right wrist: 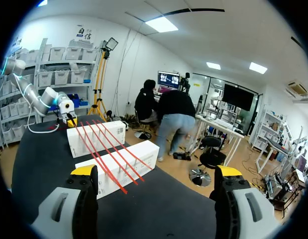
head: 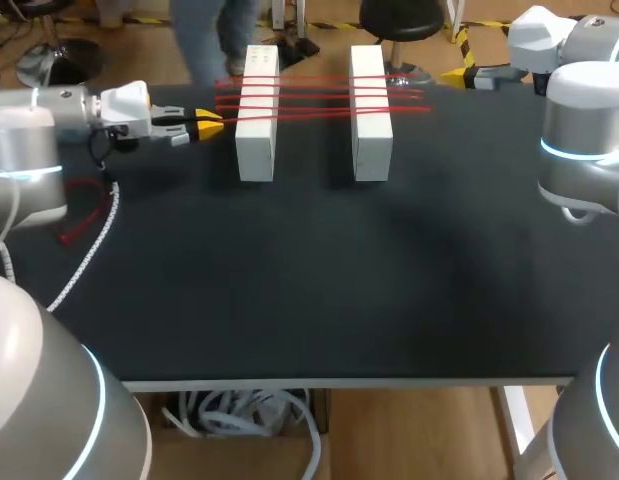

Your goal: Grab the tape and strap the tape.

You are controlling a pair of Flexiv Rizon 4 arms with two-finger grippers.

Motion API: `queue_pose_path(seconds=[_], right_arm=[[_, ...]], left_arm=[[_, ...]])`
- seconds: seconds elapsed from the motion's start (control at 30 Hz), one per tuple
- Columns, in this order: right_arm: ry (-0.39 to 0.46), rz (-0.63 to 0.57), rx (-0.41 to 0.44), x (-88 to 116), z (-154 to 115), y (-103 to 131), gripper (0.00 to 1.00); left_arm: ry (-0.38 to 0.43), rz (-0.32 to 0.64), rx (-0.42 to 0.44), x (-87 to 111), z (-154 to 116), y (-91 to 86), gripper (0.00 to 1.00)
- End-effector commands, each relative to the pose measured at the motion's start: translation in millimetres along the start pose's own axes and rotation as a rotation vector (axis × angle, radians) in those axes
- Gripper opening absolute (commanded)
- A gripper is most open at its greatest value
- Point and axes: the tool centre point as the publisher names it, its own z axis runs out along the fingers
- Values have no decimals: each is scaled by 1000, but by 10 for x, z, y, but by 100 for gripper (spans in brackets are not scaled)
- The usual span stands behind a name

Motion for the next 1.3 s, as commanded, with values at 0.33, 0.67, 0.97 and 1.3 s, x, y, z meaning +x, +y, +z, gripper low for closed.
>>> queue_pose_path(seconds=[0.33,0.67,0.97,1.3], right_arm=[[1,0,1,-3,1,1,100],[1,0,1,-3,1,1,100],[1,0,1,-3,1,1,100],[1,0,1,-3,1,1,100]], left_arm=[[52,44,-39,81,-128,-245,0],[63,79,-145,251,-229,-596,0],[49,93,-265,443,-328,-923,0],[80,126,-379,607,-315,-1305,0]])
